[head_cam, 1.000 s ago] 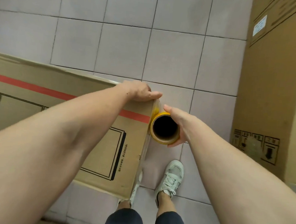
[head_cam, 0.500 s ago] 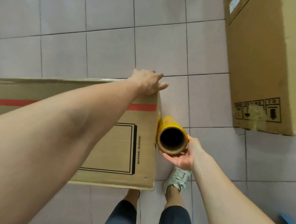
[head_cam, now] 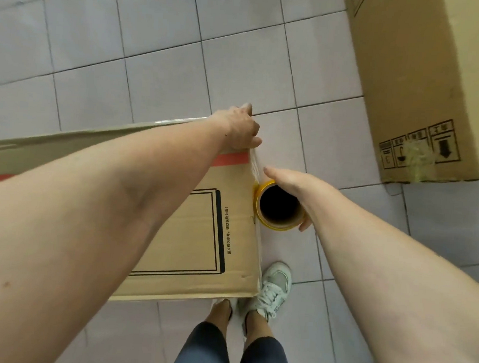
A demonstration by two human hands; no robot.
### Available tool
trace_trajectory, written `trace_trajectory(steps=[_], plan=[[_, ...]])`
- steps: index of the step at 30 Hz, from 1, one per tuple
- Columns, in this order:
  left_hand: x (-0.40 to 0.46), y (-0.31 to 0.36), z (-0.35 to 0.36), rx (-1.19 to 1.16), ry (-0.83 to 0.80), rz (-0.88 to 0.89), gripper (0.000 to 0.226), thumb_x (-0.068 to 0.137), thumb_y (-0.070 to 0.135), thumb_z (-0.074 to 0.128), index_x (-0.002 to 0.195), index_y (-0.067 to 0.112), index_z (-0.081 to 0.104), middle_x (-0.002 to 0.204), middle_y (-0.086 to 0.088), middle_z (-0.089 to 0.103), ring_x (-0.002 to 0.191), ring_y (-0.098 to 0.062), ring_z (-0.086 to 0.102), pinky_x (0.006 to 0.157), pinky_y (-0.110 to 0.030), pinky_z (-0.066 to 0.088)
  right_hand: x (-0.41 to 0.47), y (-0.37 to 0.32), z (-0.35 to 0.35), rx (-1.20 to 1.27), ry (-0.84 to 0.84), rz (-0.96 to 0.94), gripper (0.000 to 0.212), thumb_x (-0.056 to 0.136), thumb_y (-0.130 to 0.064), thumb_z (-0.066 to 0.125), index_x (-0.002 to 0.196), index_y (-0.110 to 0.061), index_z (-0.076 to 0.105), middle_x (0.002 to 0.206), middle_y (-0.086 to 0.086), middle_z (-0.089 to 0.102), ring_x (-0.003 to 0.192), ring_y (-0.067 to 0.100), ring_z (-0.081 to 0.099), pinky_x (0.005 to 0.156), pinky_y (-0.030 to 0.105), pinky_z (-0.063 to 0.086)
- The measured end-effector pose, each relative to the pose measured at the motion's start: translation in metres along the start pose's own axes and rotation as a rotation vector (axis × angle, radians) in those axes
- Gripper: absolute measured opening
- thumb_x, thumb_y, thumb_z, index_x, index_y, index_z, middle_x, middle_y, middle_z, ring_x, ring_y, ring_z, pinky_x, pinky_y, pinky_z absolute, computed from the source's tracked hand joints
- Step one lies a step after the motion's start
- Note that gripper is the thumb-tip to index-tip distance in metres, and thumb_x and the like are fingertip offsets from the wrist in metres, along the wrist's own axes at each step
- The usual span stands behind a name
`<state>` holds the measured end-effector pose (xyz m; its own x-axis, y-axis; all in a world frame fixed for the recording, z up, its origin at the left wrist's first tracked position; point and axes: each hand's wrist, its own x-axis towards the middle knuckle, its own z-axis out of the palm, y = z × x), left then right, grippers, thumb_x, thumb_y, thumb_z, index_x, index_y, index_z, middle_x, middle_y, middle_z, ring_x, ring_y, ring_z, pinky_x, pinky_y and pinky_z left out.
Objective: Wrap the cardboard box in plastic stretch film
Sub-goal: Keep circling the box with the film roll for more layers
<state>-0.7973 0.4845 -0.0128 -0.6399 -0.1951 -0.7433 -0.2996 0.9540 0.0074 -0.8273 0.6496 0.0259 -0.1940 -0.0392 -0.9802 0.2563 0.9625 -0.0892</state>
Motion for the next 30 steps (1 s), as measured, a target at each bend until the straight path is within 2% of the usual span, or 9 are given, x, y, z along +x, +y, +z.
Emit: trace_trajectory(steps=[5,8,13,16,19,22,26,28,30], plan=[[0.000,0.003,-0.001,0.038,-0.017,-0.024,0.046,0.101,0.047,0.037,0.134,0.023,0.058,0.137,-0.012,0.039,0.122,-0.034,0.046,0.089,-0.046,0.044,0.000,0.048,0.017,0.441,-0.048,0.144,0.039,0.089,-0.048,0.056,0.097,-0.011,0.060,0.117,0.016,0.065,0.109,0.041,0.063,0.095,0.056,0.052],[-0.002,0.007,-0.003,0.136,-0.024,-0.032,0.046,0.102,0.047,0.034,0.134,0.025,0.058,0.135,-0.012,0.040,0.125,-0.033,0.041,0.087,-0.044,0.038,0.006,0.093,0.034,0.851,-0.107,0.339,0.054,0.079,-0.056,0.061,0.114,-0.015,0.063,0.105,0.019,0.071,0.092,0.040,0.069,0.077,0.058,0.057],[-0.012,0.016,-0.005,0.382,0.068,0.096,0.041,0.104,0.044,0.034,0.128,0.029,0.063,0.142,-0.007,0.043,0.135,-0.027,0.034,0.104,-0.044,0.030,0.010,0.154,0.061,1.328,-0.280,0.508,0.059,0.082,-0.052,0.066,0.122,-0.009,0.061,0.113,0.023,0.068,0.102,0.045,0.064,0.071,0.060,0.057],[-0.016,0.025,0.009,0.434,0.044,0.308,0.048,0.105,0.050,0.025,0.127,0.027,0.062,0.142,0.000,0.050,0.140,-0.025,0.036,0.119,-0.052,0.015,0.008,0.143,0.054,1.195,-0.221,0.493,0.052,0.085,-0.052,0.063,0.115,-0.011,0.061,0.111,0.022,0.067,0.103,0.045,0.064,0.067,0.062,0.056],[-0.020,0.034,0.027,0.602,-0.113,0.319,0.071,0.101,0.060,0.008,0.137,0.023,0.057,0.144,0.002,0.054,0.146,-0.027,0.031,0.120,-0.057,-0.001,0.008,0.113,0.032,0.644,0.050,0.326,0.019,0.091,-0.025,0.053,0.098,-0.008,0.059,0.107,0.022,0.063,0.101,0.039,0.063,0.082,0.060,0.053],[-0.026,0.038,0.023,0.637,-0.148,0.246,0.078,0.100,0.063,0.007,0.141,0.016,0.055,0.149,-0.007,0.050,0.148,-0.028,0.025,0.122,-0.053,-0.001,0.008,0.088,0.022,0.114,0.276,0.132,0.021,0.092,-0.008,0.046,0.103,0.000,0.062,0.114,0.018,0.062,0.103,0.034,0.059,0.100,0.046,0.050],[-0.032,0.043,0.018,0.661,-0.137,0.231,0.071,0.103,0.056,0.011,0.135,0.013,0.058,0.143,-0.009,0.054,0.142,-0.028,0.033,0.120,-0.050,0.009,0.022,0.074,0.036,-0.041,0.299,0.057,0.067,0.095,-0.052,0.041,0.146,-0.009,0.044,0.154,0.016,0.040,0.140,0.034,0.040,0.113,0.041,0.034],[-0.031,0.042,0.021,0.648,-0.141,0.222,0.068,0.103,0.054,0.012,0.133,0.014,0.059,0.141,-0.008,0.055,0.140,-0.027,0.035,0.120,-0.049,0.010,0.018,0.074,0.046,0.005,0.130,0.062,0.082,0.089,-0.068,0.046,0.150,-0.013,0.039,0.156,0.015,0.037,0.140,0.036,0.040,0.109,0.044,0.037],[-0.028,0.041,0.022,0.636,-0.133,0.219,0.067,0.104,0.054,0.012,0.133,0.018,0.060,0.140,-0.006,0.057,0.140,-0.026,0.034,0.121,-0.049,0.009,0.006,0.087,0.049,0.134,0.042,0.097,0.080,0.088,-0.063,0.056,0.148,-0.012,0.040,0.151,0.015,0.042,0.134,0.038,0.045,0.099,0.047,0.041]])
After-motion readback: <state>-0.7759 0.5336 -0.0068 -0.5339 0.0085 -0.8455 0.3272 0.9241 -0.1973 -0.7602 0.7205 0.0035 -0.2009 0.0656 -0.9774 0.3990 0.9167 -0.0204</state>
